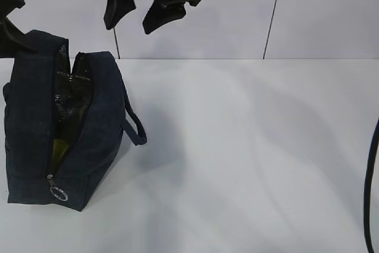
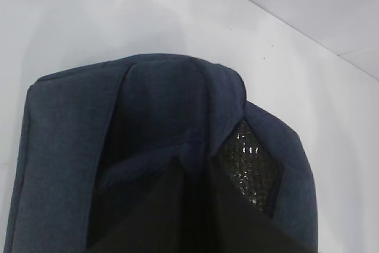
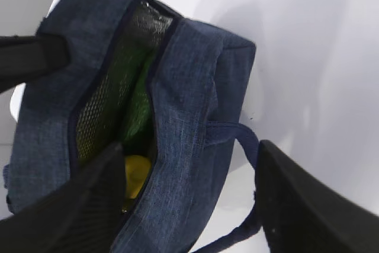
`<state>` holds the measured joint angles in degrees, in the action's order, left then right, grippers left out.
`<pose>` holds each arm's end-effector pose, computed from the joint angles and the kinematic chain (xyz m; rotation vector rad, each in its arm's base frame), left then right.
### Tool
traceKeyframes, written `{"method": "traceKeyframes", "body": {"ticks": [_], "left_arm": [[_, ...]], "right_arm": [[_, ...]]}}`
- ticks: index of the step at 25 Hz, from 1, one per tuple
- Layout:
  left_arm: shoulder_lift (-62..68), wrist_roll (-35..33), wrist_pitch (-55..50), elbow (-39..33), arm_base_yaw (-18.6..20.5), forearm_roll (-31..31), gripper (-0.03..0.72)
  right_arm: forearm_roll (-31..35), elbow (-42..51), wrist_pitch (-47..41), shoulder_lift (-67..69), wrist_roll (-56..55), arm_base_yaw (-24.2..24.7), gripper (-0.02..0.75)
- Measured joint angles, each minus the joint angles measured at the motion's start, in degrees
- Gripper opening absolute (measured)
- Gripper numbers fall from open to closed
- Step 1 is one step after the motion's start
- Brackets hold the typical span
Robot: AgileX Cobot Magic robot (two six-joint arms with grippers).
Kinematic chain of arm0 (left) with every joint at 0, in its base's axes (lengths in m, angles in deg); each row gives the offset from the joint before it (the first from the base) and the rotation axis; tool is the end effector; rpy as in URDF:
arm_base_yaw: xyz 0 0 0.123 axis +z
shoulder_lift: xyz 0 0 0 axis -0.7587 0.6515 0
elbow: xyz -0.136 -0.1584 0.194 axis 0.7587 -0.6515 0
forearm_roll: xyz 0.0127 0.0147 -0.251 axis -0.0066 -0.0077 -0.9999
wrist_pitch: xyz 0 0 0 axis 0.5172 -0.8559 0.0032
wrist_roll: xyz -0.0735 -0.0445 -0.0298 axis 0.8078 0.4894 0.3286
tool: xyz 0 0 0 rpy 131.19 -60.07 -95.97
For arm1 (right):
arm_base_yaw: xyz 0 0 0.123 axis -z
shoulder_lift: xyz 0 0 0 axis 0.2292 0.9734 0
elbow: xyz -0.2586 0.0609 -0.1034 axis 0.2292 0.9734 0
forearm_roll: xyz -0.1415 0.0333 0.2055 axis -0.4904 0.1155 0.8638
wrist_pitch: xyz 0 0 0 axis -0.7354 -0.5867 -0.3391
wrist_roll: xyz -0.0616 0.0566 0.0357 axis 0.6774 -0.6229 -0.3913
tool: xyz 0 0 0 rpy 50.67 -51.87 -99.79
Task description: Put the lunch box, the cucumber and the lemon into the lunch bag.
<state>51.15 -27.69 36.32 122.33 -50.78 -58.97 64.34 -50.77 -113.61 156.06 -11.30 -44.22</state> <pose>0.3214 -0.0413 0.2833 -0.4514 2.3853 -0.7127 0.3999 0.2778 0.3415 -0.6430 2.5232 0.7274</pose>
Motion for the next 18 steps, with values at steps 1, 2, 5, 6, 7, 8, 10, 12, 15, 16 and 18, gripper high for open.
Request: {"method": "traceKeyframes", "body": {"ticks": [1, 2, 5, 6, 7, 8, 10, 12, 15, 16, 18], "left_arm": [[0.0, 0.0, 0.0, 0.0, 0.0, 0.0, 0.025], [0.0, 0.0, 0.0, 0.0, 0.0, 0.0, 0.025], [0.0, -0.2, 0.0, 0.0, 0.0, 0.0, 0.025], [0.0, -0.2, 0.0, 0.0, 0.0, 0.0, 0.025], [0.0, -0.3, 0.0, 0.0, 0.0, 0.0, 0.025], [0.0, -0.3, 0.0, 0.0, 0.0, 0.0, 0.025], [0.0, -0.3, 0.0, 0.0, 0.0, 0.0, 0.025], [0.0, -0.3, 0.0, 0.0, 0.0, 0.0, 0.025], [0.0, -0.4, 0.0, 0.0, 0.0, 0.0, 0.025], [0.0, -0.4, 0.0, 0.0, 0.0, 0.0, 0.025], [0.0, -0.5, 0.0, 0.0, 0.0, 0.0, 0.025]], "right_arm": [[1.8, 0.0, 0.0, 0.0, 0.8, 1.2, 0.547], [4.3, 0.0, 0.0, 0.1, 1.7, 2.2, 0.547], [9.7, -0.1, 0.0, 1.4, 3.9, 4.5, 0.547], [10.6, -0.1, 0.0, 2.2, 4.4, 4.6, 0.545], [11.4, -0.1, 0.0, 2.8, 4.9, 4.6, 0.539], [12.1, -0.1, 0.0, 3.7, 5.3, 4.6, 0.530], [13.6, -0.1, 0.0, 5.4, 5.9, 4.6, 0.512], [14.3, -0.1, 0.0, 6.7, 6.2, 4.6, 0.503], [16.0, -0.1, 0.0, 8.4, 6.6, 4.6, 0.498], [16.8, -0.1, 0.0, 9.0, 7.0, 4.5, 0.496], [17.4, -0.1, 0.1, 10.0, 7.7, 4.3, 0.496]]}}
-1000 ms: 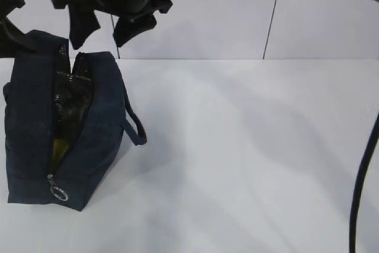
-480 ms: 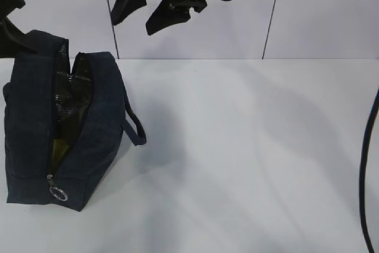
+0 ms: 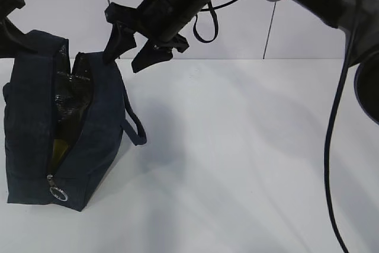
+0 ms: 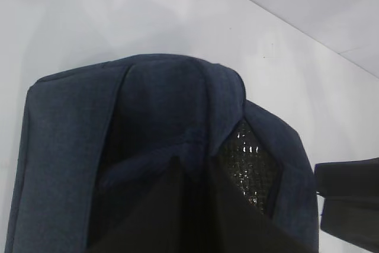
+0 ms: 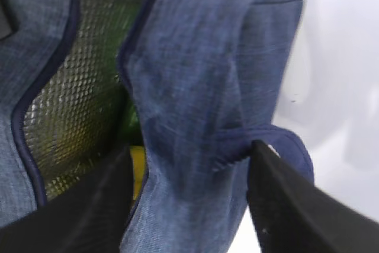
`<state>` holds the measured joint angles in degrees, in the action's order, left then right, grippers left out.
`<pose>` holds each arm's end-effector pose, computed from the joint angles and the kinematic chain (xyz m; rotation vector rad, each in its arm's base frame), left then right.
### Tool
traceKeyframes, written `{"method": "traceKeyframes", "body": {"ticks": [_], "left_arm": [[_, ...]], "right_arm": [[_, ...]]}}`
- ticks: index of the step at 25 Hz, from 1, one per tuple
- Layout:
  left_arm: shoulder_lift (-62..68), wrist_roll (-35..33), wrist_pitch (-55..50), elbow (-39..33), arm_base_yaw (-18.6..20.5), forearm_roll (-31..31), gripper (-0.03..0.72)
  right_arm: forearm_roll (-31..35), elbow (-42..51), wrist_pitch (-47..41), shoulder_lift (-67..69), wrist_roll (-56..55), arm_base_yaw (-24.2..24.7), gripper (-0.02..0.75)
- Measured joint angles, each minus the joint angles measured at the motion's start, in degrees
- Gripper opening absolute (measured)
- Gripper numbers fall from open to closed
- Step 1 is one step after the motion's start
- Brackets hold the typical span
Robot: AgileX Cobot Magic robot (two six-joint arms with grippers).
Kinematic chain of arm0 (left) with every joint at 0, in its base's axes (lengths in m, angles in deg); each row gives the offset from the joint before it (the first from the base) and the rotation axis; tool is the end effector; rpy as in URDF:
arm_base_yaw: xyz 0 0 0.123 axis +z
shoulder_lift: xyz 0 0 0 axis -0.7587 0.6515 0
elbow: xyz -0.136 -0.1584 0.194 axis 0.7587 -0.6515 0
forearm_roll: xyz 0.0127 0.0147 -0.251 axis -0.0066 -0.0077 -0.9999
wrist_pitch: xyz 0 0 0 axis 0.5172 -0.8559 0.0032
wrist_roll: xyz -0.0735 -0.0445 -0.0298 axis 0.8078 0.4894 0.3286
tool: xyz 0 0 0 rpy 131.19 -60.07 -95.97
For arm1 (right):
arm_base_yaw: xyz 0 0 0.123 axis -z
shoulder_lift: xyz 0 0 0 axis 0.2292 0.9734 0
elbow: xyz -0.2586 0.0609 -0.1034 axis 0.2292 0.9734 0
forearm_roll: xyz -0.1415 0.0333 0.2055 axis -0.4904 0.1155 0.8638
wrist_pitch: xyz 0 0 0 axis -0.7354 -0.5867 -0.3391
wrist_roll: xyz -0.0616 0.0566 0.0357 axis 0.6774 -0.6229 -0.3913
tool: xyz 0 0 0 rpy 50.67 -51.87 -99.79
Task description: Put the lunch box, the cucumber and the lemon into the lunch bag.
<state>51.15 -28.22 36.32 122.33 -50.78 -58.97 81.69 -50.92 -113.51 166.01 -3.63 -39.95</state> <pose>0.3214 -0.0413 0.2833 -0.4401 2.3859 -0.7085 0.4357 0.2804 0.2683 -0.6440 2.6005 1.0573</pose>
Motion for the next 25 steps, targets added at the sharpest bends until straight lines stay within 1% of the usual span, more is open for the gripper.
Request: {"method": "traceKeyframes", "body": {"ticks": [4, 6, 7, 9, 12, 13, 14, 18, 20, 23, 25], "left_arm": [[0.0, -0.1, 0.0, 0.0, 0.0, 0.0, 0.025], [0.0, -0.3, 0.0, 0.0, 0.0, 0.0, 0.025], [0.0, -0.3, 0.0, 0.0, 0.0, 0.0, 0.025], [0.0, -0.4, 0.0, 0.0, 0.0, 0.0, 0.025], [0.0, -0.5, -0.1, 0.0, 0.0, 0.0, 0.025], [0.0, -0.8, -0.1, 0.0, 0.0, 0.0, 0.025], [0.0, -1.2, -0.2, 0.0, 0.0, 0.0, 0.025], [0.0, -3.0, -1.5, 0.0, 0.0, -0.1, 0.025], [0.0, -3.7, -2.2, 0.0, -0.3, -0.2, 0.025], [0.0, -4.9, -2.4, 0.0, -2.7, -0.3, 0.025], [0.0, -5.1, -2.0, 0.0, -5.4, -0.8, 0.025]], "right_arm": [[1.4, 0.0, 0.1, 1.3, 0.7, -1.3, 0.489], [2.1, 0.0, 0.1, 1.8, 1.0, -1.7, 0.451], [2.3, 0.0, 0.1, 2.0, 1.0, -1.9, 0.408], [2.3, 0.0, 0.1, 2.2, 1.4, -2.1, 0.293], [2.1, -0.6, 0.1, 2.3, 2.0, -2.1, 0.076], [2.0, -1.0, 0.1, 2.3, 2.1, -2.1, 0.048], [2.0, -1.4, 0.1, 2.4, 2.1, -2.1, 0.034], [1.4, -2.6, 0.0, 2.5, 1.9, -2.1, 0.024], [-1.1, -2.8, 0.0, 2.2, 1.0, -2.1, 0.024], [-4.9, -2.8, -0.5, 0.2, -0.6, -2.2, 0.024], [-6.1, -2.8, -0.8, -1.3, -1.3, -2.2, 0.024]]}}
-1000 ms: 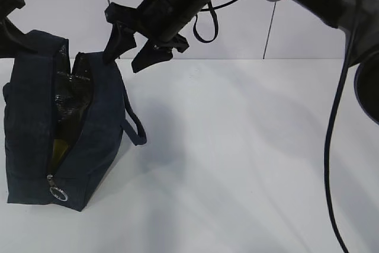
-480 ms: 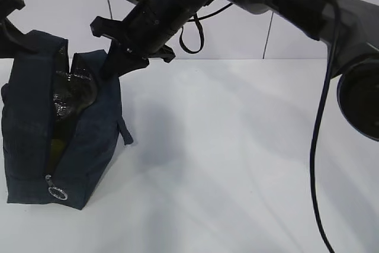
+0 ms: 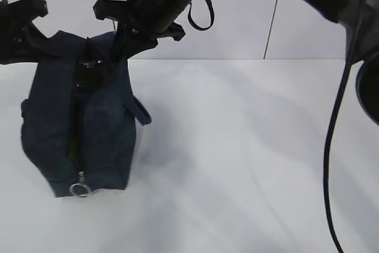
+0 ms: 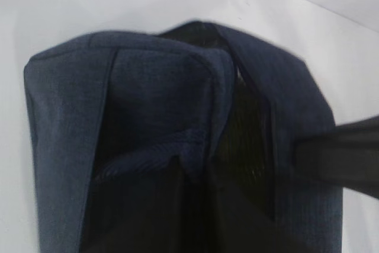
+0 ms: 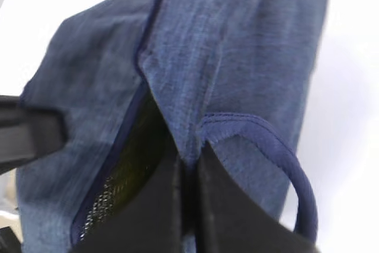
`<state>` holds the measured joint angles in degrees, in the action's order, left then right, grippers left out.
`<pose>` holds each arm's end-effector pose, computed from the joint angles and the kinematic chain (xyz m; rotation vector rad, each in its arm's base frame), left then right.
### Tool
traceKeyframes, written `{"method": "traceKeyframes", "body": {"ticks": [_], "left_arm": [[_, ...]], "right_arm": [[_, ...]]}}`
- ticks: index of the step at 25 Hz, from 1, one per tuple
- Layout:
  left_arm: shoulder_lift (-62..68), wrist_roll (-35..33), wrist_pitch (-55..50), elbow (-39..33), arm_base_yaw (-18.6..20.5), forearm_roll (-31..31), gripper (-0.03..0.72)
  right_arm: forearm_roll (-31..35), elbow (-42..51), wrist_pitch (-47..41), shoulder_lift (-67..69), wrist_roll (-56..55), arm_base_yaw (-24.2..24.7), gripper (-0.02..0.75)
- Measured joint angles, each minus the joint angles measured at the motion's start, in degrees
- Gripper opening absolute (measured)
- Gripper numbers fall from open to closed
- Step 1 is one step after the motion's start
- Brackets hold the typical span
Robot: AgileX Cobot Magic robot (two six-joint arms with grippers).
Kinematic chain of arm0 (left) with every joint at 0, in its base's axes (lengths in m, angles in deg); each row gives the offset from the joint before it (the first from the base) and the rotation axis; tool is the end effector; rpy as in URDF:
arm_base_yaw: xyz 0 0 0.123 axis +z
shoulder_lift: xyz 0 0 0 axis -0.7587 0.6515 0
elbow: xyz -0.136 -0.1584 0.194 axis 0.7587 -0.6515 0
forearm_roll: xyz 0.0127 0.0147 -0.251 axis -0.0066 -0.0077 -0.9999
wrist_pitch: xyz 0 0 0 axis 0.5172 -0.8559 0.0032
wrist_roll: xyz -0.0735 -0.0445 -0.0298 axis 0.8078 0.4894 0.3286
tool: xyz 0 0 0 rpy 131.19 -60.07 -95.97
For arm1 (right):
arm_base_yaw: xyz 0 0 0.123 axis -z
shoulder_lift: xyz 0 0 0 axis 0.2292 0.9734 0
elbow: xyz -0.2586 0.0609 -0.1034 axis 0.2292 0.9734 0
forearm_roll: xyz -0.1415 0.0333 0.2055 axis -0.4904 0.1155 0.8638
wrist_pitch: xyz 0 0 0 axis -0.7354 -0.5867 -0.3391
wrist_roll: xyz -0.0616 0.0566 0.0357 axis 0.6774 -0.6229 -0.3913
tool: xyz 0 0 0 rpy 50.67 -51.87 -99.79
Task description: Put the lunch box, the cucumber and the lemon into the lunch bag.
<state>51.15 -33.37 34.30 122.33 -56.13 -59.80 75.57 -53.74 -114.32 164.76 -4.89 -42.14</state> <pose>0.3136 -0.0731 0.2825 -0.2186 2.4430 -0.7415 0.4253 0.2890 0.2875 -0.7124 2.5671 0.9316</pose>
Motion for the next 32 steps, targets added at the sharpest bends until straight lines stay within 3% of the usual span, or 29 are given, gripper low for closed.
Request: {"method": "traceKeyframes", "body": {"ticks": [6, 13, 20, 32], "left_arm": [[0.0, -0.1, 2.2, 0.0, -5.1, -1.9, 0.025], [0.0, -0.1, 2.7, 0.0, -7.3, -3.9, 0.025], [0.1, -0.1, 5.3, 0.0, -12.5, -5.4, 0.025], [2.1, -0.1, 7.6, 0.0, -17.6, -7.9, 0.025]], "right_arm": [[-5.6, 1.0, -0.2, -3.3, -3.0, 0.2, 0.024], [-10.4, 12.6, 0.0, -10.6, -2.8, 0.1, 0.023], [-15.7, 22.3, 0.1, -18.1, -1.9, 0.1, 0.023], [-19.5, 28.6, 0.1, -22.6, -2.2, 1.1, 0.023]]}}
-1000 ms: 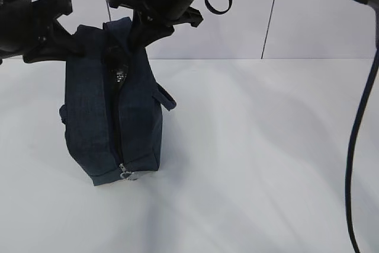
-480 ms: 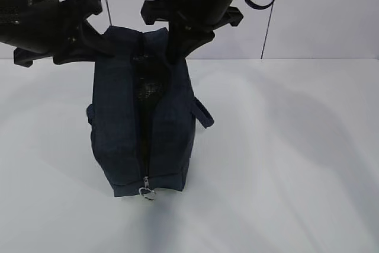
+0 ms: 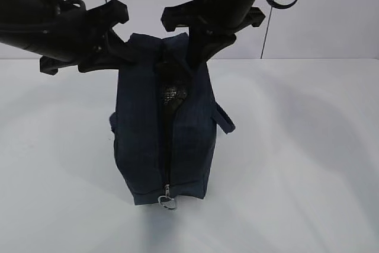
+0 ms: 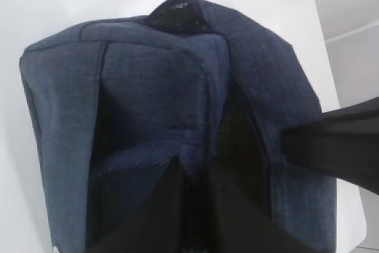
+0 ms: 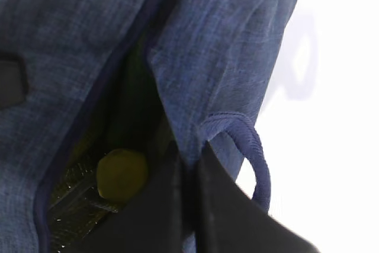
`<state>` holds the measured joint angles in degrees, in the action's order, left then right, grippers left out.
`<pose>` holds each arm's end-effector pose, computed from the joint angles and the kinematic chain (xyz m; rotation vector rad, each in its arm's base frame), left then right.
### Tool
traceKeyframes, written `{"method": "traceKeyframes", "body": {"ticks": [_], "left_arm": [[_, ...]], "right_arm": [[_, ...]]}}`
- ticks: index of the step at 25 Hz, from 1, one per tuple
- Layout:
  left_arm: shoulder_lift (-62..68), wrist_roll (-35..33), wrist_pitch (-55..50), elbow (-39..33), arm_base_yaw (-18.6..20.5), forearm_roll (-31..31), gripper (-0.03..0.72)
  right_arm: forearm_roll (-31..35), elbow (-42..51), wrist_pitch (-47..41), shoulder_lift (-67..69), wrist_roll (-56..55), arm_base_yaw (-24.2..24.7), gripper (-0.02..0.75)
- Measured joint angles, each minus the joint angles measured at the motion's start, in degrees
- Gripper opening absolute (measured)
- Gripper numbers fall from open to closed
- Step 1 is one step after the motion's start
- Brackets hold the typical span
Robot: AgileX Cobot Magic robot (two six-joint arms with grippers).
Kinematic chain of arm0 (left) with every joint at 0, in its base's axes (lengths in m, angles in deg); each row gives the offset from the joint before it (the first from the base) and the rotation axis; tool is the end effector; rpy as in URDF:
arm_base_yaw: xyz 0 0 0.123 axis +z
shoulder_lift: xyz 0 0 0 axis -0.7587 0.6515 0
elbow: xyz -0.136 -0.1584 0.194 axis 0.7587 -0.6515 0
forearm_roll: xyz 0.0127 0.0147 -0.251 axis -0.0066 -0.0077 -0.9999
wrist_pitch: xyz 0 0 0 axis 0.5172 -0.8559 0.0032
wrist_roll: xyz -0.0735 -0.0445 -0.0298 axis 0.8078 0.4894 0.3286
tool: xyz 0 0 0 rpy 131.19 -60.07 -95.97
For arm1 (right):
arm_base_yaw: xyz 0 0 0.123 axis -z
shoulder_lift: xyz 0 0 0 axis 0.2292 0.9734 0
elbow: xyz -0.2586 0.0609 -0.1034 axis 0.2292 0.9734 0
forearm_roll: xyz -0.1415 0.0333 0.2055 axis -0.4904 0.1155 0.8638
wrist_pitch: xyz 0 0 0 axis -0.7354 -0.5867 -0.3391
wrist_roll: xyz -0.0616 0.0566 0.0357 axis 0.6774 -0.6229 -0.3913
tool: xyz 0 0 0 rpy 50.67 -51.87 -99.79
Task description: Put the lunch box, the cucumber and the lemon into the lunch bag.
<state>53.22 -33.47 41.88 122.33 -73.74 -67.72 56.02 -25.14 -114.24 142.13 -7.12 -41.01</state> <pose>0.2923 -0.1688 0.2796 -0.0386 2.4177 -0.9445 0.3690 0.2175 0.3216 -0.6897 2.7159 0.4457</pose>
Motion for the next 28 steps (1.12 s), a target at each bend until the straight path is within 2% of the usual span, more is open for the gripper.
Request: {"method": "traceKeyframes", "body": {"ticks": [4, 15, 28], "left_arm": [[0.4, -0.2, 0.6, 0.3, 0.0, -0.3, 0.025], [7.3, -1.1, -0.6, 7.8, 0.0, -0.5, 0.025], [9.4, -1.3, 0.1, 8.6, 0.0, -1.1, 0.025]], "right_arm": [[0.0, 0.4, 0.0, -0.4, -0.1, 1.2, 0.023], [-2.6, 0.5, 0.3, -0.4, -0.7, 1.6, 0.022], [-3.6, 0.5, 2.4, 1.4, -0.9, 2.0, 0.022]]}}
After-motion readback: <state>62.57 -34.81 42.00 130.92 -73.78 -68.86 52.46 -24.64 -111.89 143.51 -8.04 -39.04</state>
